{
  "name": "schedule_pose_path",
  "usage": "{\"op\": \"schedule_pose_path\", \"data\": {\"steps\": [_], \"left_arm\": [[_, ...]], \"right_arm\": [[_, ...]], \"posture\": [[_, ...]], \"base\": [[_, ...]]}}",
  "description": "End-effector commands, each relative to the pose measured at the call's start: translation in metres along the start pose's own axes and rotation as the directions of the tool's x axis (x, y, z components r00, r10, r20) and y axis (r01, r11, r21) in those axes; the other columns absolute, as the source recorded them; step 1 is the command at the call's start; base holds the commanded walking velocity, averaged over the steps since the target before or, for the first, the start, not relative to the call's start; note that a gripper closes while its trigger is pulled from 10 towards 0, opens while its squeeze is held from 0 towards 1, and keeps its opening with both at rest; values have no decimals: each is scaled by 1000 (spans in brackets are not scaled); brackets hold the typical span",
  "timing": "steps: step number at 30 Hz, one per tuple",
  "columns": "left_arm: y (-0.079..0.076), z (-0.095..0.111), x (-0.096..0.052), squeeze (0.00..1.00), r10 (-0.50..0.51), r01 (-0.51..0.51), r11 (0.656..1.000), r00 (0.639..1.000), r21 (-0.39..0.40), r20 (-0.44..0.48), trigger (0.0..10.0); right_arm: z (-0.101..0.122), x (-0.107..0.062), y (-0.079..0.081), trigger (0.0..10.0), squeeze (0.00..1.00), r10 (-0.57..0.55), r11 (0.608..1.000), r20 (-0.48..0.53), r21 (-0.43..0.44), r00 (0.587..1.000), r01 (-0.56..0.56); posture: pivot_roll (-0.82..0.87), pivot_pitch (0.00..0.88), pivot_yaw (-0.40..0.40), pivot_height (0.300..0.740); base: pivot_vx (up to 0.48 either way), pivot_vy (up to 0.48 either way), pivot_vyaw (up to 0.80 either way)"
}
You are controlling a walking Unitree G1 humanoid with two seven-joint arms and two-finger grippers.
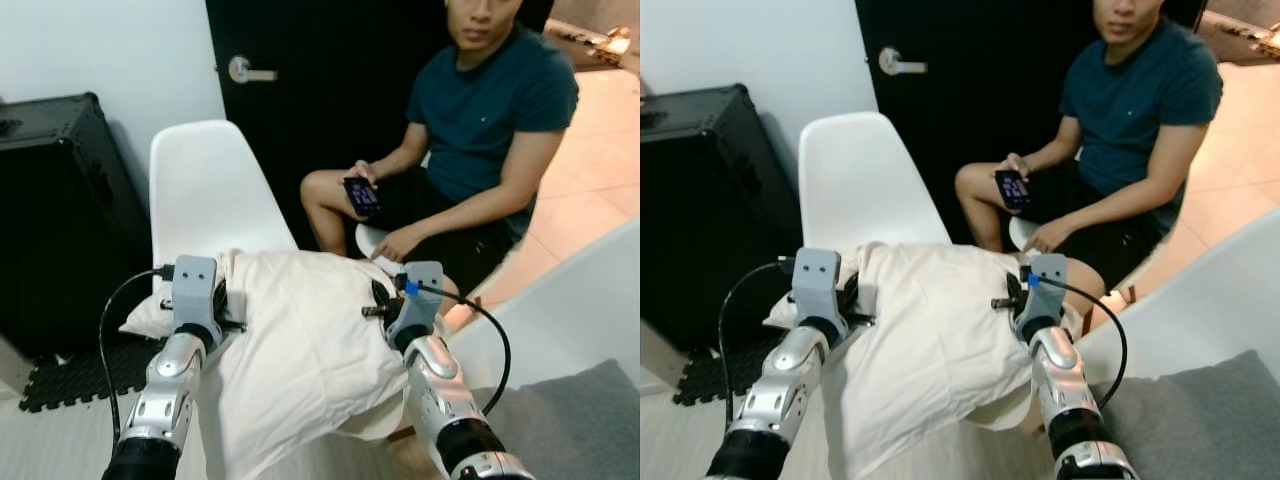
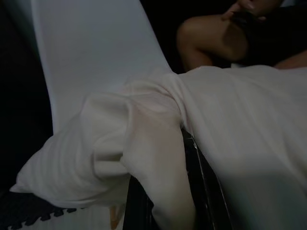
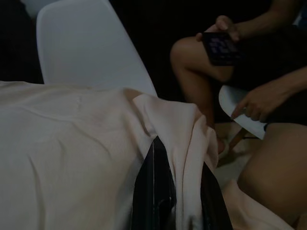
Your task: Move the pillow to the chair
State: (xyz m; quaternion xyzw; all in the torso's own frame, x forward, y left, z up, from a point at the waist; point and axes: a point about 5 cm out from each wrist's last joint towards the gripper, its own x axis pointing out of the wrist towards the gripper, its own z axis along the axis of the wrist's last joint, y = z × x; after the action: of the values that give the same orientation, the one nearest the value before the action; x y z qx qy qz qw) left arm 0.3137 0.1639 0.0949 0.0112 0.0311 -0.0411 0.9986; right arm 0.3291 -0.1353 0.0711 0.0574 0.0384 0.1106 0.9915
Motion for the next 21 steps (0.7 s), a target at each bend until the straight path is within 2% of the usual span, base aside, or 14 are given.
{"op": "schedule_pose_path", "data": {"steps": [1,11,21], "left_arm": [[-2,11,0,0,-12,11,1000,998,18,65,10000],[-5,12,-2,0,-19,19,1000,997,8,79,10000],[-6,12,-3,0,-22,22,1000,996,1,84,10000]], "right_arm": [[4,5,16,10000,0,75,997,17,-6,997,-75],[6,6,16,10000,0,89,996,19,-17,996,-88],[6,6,17,10000,0,104,994,19,-27,994,-104]], "posture": [[16,45,20,740],[11,44,7,740],[10,34,0,740]], "base": [[0,0,0],[0,0,0],[249,0,0]]}}
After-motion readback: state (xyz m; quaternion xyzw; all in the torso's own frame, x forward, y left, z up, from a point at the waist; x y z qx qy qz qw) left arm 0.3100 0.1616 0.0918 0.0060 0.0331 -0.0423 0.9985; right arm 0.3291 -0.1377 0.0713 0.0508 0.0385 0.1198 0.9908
